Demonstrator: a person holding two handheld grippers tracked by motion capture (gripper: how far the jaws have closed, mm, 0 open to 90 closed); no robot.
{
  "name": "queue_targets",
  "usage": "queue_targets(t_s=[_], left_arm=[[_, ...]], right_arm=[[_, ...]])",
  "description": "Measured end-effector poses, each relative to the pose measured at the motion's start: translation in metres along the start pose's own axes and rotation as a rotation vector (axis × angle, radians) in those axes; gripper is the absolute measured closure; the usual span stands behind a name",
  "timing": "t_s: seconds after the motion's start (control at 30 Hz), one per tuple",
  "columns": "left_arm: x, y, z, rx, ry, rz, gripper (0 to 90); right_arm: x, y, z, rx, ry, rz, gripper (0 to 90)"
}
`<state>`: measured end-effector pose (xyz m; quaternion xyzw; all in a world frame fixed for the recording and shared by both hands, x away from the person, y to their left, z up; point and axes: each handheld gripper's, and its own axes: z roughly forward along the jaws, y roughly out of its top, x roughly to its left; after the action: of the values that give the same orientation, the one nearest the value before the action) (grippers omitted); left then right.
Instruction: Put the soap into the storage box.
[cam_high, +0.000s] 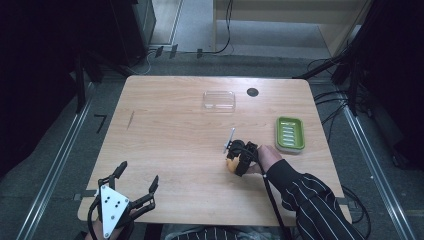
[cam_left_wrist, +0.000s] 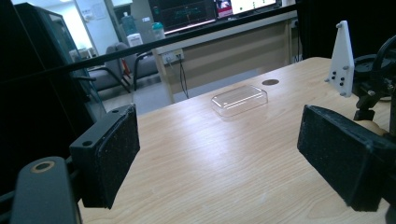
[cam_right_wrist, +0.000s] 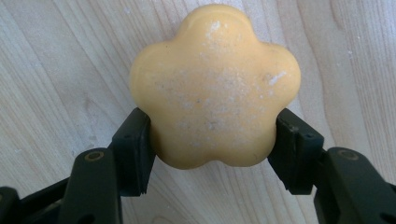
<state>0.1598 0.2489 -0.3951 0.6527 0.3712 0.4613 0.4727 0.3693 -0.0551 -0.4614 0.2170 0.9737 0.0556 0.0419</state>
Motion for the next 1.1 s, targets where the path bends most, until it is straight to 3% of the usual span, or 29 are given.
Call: queue_targets(t_s=[0.47,1.1], left_arm=[[0.000,0.000,0.000,-0.002,0.001,-0.001,13.0],[0.001,0.000,0.000,-0.001,0.005,-0.004,13.0]], right_arm=[[0.001,-0.006,-0.003,-0.023,-0.017,0.017,40.1],[-0.003,-0.020,-0.020,-0.084,-0.032,0.072,40.0]])
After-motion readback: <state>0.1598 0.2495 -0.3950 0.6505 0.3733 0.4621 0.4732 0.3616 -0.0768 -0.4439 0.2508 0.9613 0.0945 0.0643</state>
